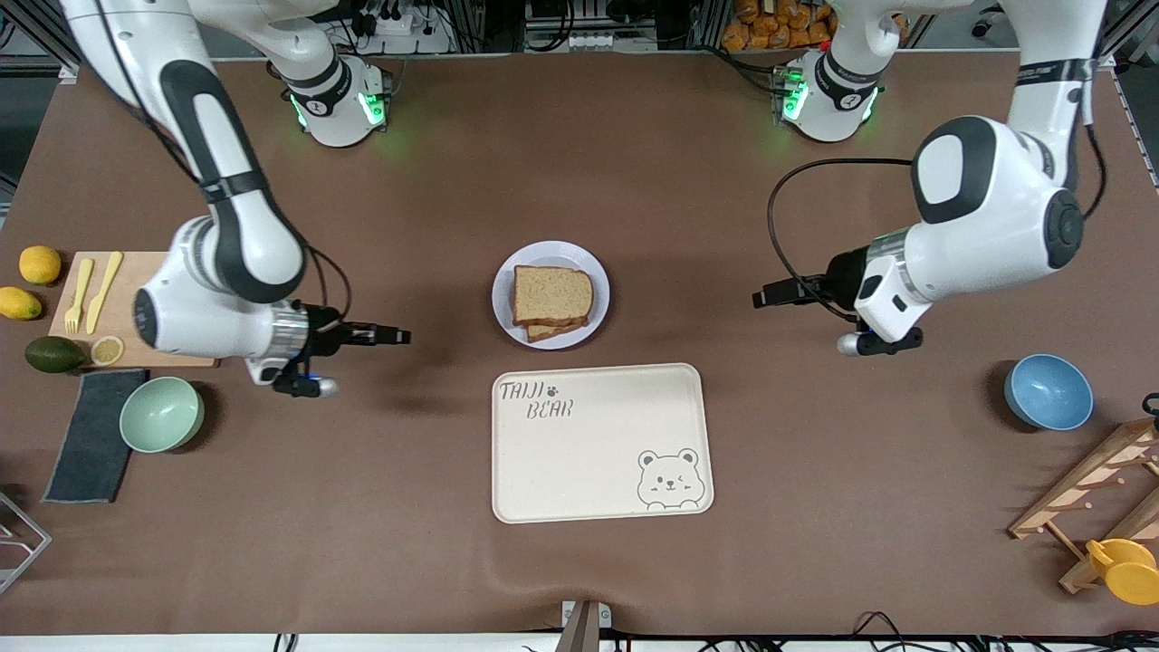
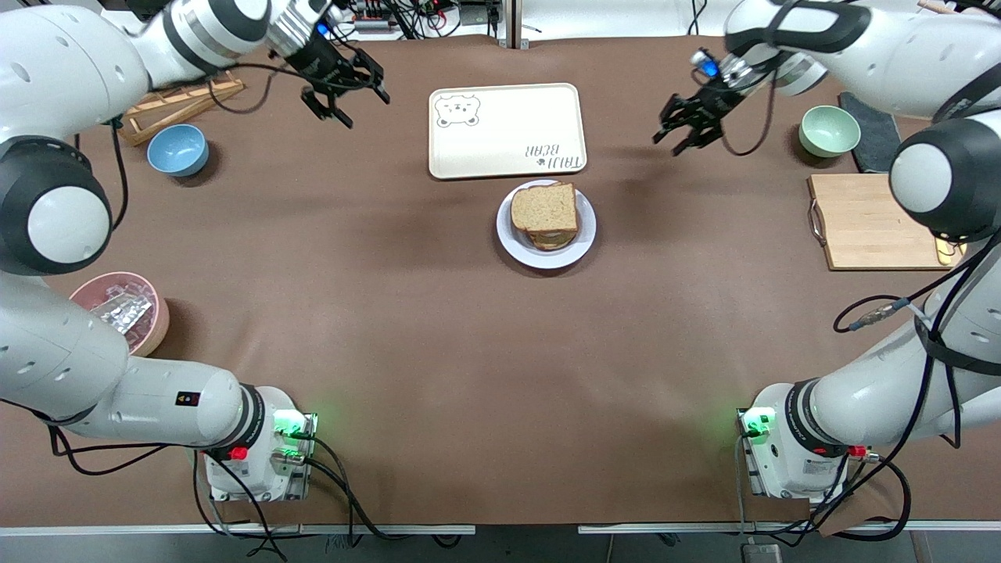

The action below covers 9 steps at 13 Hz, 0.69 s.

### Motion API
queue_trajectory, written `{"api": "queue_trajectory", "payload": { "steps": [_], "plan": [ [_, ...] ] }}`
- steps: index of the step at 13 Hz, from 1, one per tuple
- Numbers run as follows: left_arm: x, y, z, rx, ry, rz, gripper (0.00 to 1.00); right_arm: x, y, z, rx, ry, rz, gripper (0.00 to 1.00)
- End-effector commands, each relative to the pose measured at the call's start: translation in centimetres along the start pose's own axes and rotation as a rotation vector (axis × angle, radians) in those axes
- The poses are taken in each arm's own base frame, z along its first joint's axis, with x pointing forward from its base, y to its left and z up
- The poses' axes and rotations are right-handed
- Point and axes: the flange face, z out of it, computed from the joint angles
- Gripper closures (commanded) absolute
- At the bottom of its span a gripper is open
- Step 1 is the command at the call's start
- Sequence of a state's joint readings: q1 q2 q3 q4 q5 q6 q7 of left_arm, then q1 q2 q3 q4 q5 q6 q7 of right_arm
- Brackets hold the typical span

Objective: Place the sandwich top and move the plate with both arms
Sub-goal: 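Open the right gripper and withdraw it while the left gripper approaches the plate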

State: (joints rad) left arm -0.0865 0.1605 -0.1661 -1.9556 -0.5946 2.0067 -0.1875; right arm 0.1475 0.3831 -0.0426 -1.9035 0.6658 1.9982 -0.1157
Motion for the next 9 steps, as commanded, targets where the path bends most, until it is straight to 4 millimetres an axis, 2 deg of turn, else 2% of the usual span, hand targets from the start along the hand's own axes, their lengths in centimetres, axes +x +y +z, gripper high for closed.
{"api": "queue_trajectory", "payload": {
  "steps": [1,3,4,7,9],
  "plan": [
    [-1.6,-1.3,1.7,-0.059,-0.010,-0.048,0.00,0.9,1.9,-3.4,-0.029,0.016,0.005,0.19],
    [-2.6,-0.7,4.0,-0.093,-0.029,-0.069,0.00,1.3,3.1,-5.3,-0.141,0.031,-0.053,0.00],
    [-2.9,-1.7,5.3,-0.118,-0.029,-0.100,0.00,1.6,5.0,-6.5,-0.194,0.040,-0.058,0.00],
    [-3.4,-4.6,10.0,-0.273,-0.046,-0.056,0.00,1.0,7.4,-9.9,-0.210,0.059,-0.114,0.00],
    [-3.7,-6.4,13.8,-0.340,-0.035,-0.049,0.00,0.0,6.6,-12.6,-0.242,0.088,-0.150,0.00]
  ]
}}
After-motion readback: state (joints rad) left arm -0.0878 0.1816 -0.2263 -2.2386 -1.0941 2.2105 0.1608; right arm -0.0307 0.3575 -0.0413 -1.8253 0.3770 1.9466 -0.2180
